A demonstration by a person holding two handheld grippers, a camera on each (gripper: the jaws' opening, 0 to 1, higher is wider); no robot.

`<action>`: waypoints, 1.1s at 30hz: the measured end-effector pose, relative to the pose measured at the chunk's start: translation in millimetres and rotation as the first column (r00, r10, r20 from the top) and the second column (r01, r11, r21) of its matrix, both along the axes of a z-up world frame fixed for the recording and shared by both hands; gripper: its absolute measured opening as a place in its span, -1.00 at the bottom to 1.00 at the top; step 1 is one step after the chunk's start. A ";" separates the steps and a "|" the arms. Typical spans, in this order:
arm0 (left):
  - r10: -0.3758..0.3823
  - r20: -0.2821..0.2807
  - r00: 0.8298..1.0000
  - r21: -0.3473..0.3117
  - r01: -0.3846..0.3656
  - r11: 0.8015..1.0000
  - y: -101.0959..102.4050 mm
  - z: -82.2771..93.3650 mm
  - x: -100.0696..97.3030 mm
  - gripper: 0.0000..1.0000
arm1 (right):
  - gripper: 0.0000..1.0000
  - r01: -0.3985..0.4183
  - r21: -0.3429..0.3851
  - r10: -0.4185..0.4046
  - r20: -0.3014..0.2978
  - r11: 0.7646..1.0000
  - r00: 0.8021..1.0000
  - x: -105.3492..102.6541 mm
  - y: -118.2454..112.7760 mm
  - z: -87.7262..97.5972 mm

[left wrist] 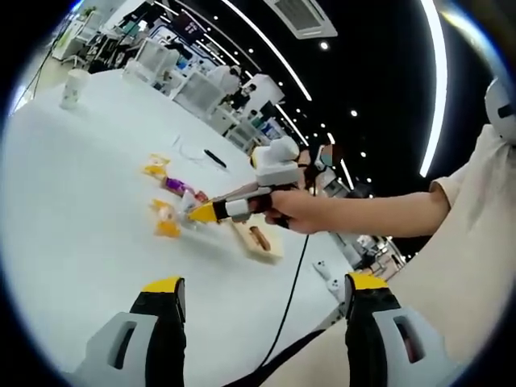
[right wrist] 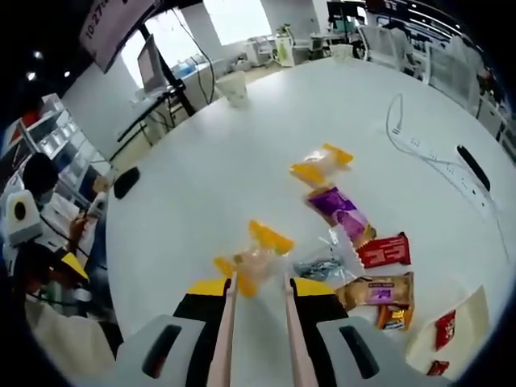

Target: Place the target food into the container with the food tongs after gripping and lifting it, then release it inside without dropping or visibly crushing the food.

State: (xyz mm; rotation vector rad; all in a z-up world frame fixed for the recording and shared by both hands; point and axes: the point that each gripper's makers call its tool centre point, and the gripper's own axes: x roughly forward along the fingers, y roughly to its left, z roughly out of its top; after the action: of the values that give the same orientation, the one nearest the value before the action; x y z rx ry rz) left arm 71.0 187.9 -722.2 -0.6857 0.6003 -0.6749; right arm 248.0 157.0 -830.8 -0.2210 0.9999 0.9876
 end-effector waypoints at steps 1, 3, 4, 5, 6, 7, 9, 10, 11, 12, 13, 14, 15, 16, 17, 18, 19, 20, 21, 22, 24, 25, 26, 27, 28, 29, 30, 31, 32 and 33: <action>0.002 -0.003 1.000 -0.001 -0.002 1.000 -0.2 -0.7 0.1 0.62 | -0.43 -0.002 0.000 0.002 0.001 1.000 1.000 -0.2 0.7 0.4; 0.003 -0.006 1.000 -0.002 -0.003 1.000 -0.7 -1.6 0.2 0.62 | -0.43 -0.011 0.003 0.011 0.007 1.000 1.000 0.3 5.0 2.0; 0.001 -0.007 1.000 -0.001 -0.001 1.000 -1.3 -1.8 0.3 0.62 | -0.43 -0.011 0.005 0.011 0.009 1.000 1.000 2.4 5.8 1.7; -0.003 -0.008 1.000 -0.001 0.003 1.000 -2.4 -1.5 0.6 0.62 | -0.43 -0.009 0.009 0.009 0.009 1.000 1.000 3.4 6.8 2.1; -0.005 -0.007 1.000 -0.001 0.005 1.000 -2.7 -1.2 0.7 0.62 | -0.43 -0.008 0.015 0.008 0.008 1.000 1.000 3.9 8.3 2.9; -0.007 -0.005 1.000 -0.001 0.007 1.000 -3.3 -0.5 1.1 0.62 | -0.43 -0.008 0.017 0.008 0.007 1.000 1.000 4.1 9.3 3.3; -0.013 0.002 1.000 0.005 0.013 1.000 -4.5 2.2 2.0 0.62 | -0.43 -0.022 0.013 0.022 0.013 1.000 1.000 4.8 12.2 2.4; -0.014 0.003 1.000 0.006 0.014 1.000 -4.4 2.7 2.0 0.62 | -0.43 -0.024 0.010 0.024 0.012 1.000 1.000 3.9 13.4 1.7; -0.012 0.006 1.000 0.007 0.012 1.000 -3.7 3.2 2.2 0.61 | -0.43 -0.025 0.002 0.025 0.011 1.000 1.000 3.5 14.0 0.0; -0.009 0.006 1.000 0.006 0.009 1.000 -3.0 3.3 2.2 0.61 | -0.43 -0.020 -0.005 0.020 0.008 1.000 1.000 3.7 15.1 -1.5; -0.005 0.006 1.000 0.006 0.005 1.000 -2.3 3.3 2.2 0.62 | -0.43 -0.015 -0.012 0.015 0.005 1.000 1.000 3.8 16.2 -2.9; -0.002 0.005 1.000 0.003 0.002 1.000 -1.6 2.9 1.9 0.62 | -0.43 -0.008 -0.014 0.008 0.005 1.000 1.000 4.0 15.9 -2.7; 0.000 0.000 1.000 -0.004 0.000 1.000 -1.0 1.6 0.9 0.63 | -0.43 0.045 0.004 -0.045 -0.014 0.999 0.999 5.9 16.6 -1.2; -0.006 -0.006 1.000 -0.010 0.006 1.000 -1.8 1.0 -1.1 0.63 | -0.44 0.076 0.033 -0.075 -0.037 0.997 0.996 6.7 20.3 0.5; -0.008 -0.007 1.000 -0.009 0.008 1.000 -1.8 0.6 -2.1 0.63 | -0.44 0.106 0.046 -0.103 -0.067 0.993 0.992 6.6 21.3 0.6; -0.009 -0.006 1.000 -0.007 0.009 1.000 -1.7 0.6 -2.8 0.63 | -0.43 0.135 0.046 -0.130 -0.087 0.990 0.988 4.3 20.3 0.6; -0.014 -0.007 1.000 -0.005 0.014 1.000 -1.2 1.0 -5.9 0.63 | -0.43 0.133 0.033 -0.130 -0.080 0.991 0.988 4.7 19.0 -0.8; -0.015 -0.007 1.000 -0.004 0.015 1.000 -1.0 1.0 -6.5 0.63 | -0.44 0.131 0.029 -0.128 -0.078 0.991 0.989 4.3 19.3 -1.2; -0.012 -0.009 1.000 -0.002 0.012 1.000 0.1 0.7 -7.8 0.63 | -0.44 0.119 0.009 -0.118 -0.073 0.993 0.990 2.4 19.0 -3.3; -0.007 -0.009 1.000 0.001 0.007 1.000 1.4 0.1 -8.0 0.64 | -0.44 0.112 -0.005 -0.112 -0.071 0.994 0.991 1.3 19.5 -4.8; -0.001 -0.013 1.000 0.000 0.001 1.000 5.9 -0.9 -8.4 0.64 | -0.44 0.129 -0.009 -0.129 -0.081 0.992 0.988 2.2 19.6 -6.0; 0.003 -0.013 1.000 0.000 -0.003 1.000 7.0 -0.8 -8.2 0.64 | -0.44 0.150 -0.005 -0.150 -0.092 0.989 0.984 2.6 20.2 -6.3; 0.007 -0.012 1.000 0.001 -0.007 1.000 8.3 -0.3 -7.5 0.64 | -0.44 0.171 -0.001 -0.170 -0.104 0.985 0.980 3.7 20.8 -6.7; 0.009 -0.010 1.000 0.002 -0.009 1.000 8.6 0.3 -7.0 0.64 | -0.44 0.178 0.003 -0.177 -0.108 0.984 0.978 3.8 21.1 -6.8; 0.009 -0.008 1.000 0.001 -0.009 1.000 9.1 0.9 -6.5 0.64 | -0.44 0.186 0.008 -0.184 -0.114 0.982 0.976 4.3 21.7 -7.0; 0.014 0.002 1.000 -0.012 -0.014 1.000 9.7 4.5 -4.8 0.64 | -0.44 0.212 0.020 -0.207 -0.134 0.977 0.969 5.0 22.9 -6.9; 0.022 0.009 1.000 -0.033 -0.022 0.999 10.2 8.2 -3.0 0.64 | -0.44 0.218 0.024 -0.213 -0.138 0.976 0.967 6.6 23.1 -7.3; 0.030 0.015 0.999 -0.043 -0.030 0.999 13.2 9.6 -0.9 0.64 | -0.44 0.236 0.037 -0.228 -0.149 0.971 0.962 7.6 24.3 -6.2; 0.032 0.016 0.999 -0.043 -0.031 0.999 13.5 10.0 -0.2 0.65 | -0.44 0.250 0.041 -0.241 -0.154 0.967 0.958 9.2 24.5 -5.5; 0.033 0.018 0.999 -0.041 -0.032 0.999 13.2 10.4 0.4 0.65 | -0.44 0.259 0.041 -0.250 -0.155 0.965 0.956 10.1 24.6 -5.4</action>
State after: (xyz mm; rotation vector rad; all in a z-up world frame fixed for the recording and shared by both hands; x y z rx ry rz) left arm 71.3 201.1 -711.8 -0.7251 0.5581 -0.6639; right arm 258.1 181.7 -836.2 0.0336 1.1023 0.8052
